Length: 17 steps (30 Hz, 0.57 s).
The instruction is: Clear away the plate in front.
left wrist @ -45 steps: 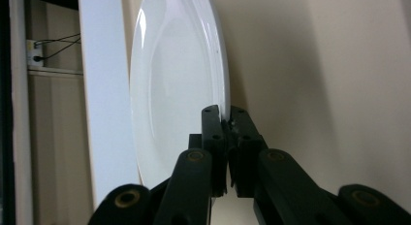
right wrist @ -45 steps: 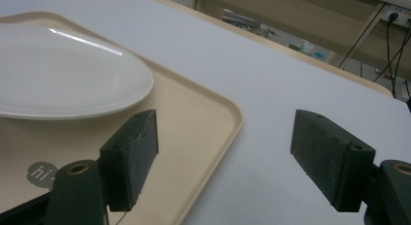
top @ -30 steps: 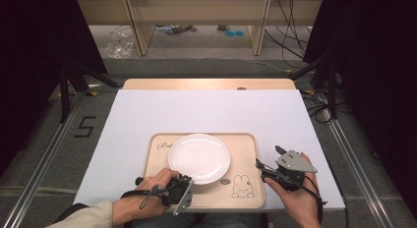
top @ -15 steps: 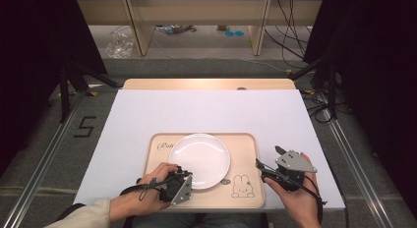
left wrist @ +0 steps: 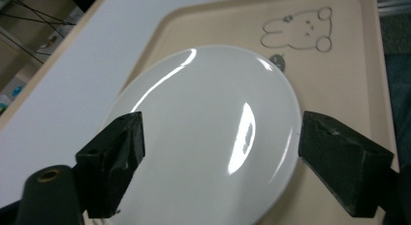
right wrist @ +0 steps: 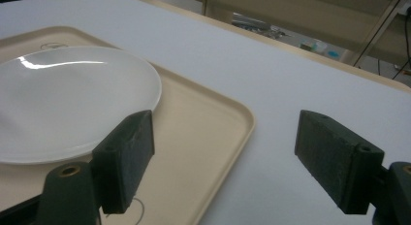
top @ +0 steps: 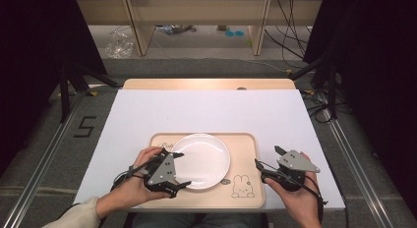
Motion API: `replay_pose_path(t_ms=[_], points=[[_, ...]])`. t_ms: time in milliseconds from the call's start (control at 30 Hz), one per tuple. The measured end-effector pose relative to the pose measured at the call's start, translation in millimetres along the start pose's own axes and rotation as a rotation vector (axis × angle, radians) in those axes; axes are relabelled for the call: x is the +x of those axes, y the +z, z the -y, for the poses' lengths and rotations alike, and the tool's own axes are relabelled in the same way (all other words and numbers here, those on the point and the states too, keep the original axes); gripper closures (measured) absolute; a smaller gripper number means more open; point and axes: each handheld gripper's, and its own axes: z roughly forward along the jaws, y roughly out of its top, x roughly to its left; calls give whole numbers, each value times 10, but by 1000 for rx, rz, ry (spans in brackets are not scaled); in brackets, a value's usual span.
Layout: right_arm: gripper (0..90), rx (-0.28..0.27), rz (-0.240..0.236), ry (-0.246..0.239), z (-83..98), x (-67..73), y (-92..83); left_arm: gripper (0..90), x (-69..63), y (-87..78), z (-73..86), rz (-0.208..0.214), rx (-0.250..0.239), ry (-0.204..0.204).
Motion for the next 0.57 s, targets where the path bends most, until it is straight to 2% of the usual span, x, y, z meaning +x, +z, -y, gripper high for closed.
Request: replay_pose_path(t_ms=[33, 67, 167, 200, 233, 267, 400, 433, 467, 533, 567], points=[[221, 10, -15, 15, -1, 2, -10, 158, 25, -35, 13, -17, -25, -24], [218, 3, -8, 11, -1, -8, -11, 155, 43, -64, 28, -35, -60, -57], [210, 1, -24, 22, -8, -5, -28, 151, 128, -179, 85, -87, -124, -124], [210, -22, -25, 24, -7, 3, -18, 151, 161, -218, 106, -104, -144, -138], [210, -20, -31, 22, -12, 5, -26, 151, 187, -262, 135, -125, -169, -176], [210, -29, -36, 18, -17, 9, -29, 151, 206, -290, 153, -141, -185, -190], [207, -59, -28, -1, -27, 9, -33, 152, 294, -386, 244, -208, -204, -231], [207, -46, -31, -6, -28, 3, -43, 154, 308, -399, 256, -210, -191, -229], [206, -48, -30, -7, -28, 2, -41, 154, 304, -385, 262, -190, -205, -248], [205, -51, -31, -9, -28, 0, -39, 156, 319, -378, 266, -202, -198, -242], [205, -62, -34, -10, -26, 0, -30, 157, 322, -367, 266, -195, -199, -243]])
